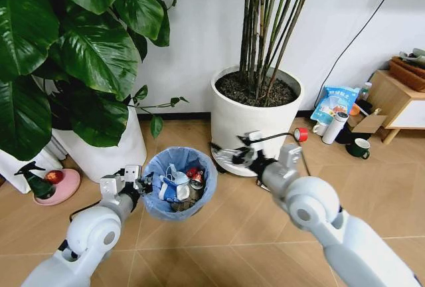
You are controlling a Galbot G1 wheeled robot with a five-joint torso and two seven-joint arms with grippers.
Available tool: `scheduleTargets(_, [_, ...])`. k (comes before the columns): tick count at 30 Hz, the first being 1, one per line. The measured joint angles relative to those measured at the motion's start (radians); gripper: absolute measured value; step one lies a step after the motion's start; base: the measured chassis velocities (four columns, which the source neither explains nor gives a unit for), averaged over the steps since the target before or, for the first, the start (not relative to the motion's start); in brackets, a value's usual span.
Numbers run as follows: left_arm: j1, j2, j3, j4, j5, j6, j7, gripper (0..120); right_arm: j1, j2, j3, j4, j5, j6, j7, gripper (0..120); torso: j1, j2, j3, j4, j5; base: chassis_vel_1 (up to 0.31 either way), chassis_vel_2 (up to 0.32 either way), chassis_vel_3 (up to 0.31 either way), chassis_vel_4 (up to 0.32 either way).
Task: Pick up the trash bin and place the garbage on the floor into it.
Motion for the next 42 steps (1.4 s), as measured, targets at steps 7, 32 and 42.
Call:
scheduleTargets(7, [0.111, -0.037, -0.045, -0.059, 0.115, -0.028, 0.05, 0, -0.267, 0.014, 0.229, -0.023, -0.234, 0.071, -0.105, 100, 0.0, 0.0, 0.0, -0.0004, 0.0002, 0.0, 0.0, 0.0, 0.0])
scheduleTargets(32, [0.155, -0.051, -0.056, -0.088, 0.146, -0.042, 0.059, 0, -0.354, 0.06, 0.296, -0.102, -0.302, 0.117, -0.17, 100, 0.0, 0.0, 0.0, -0.0002, -0.0003, -0.069, -0.066, 0.072, 0.069])
scheduleTargets(42, [0.165, -0.048, -0.062, -0.098, 0.147, -0.043, 0.058, 0, -0.295, 0.047, 0.254, -0.245, -0.319, 0.16, -0.208, 100, 0.0, 0.0, 0.0, -0.0005, 0.0002, -0.18, -0.181, 0.176, 0.185])
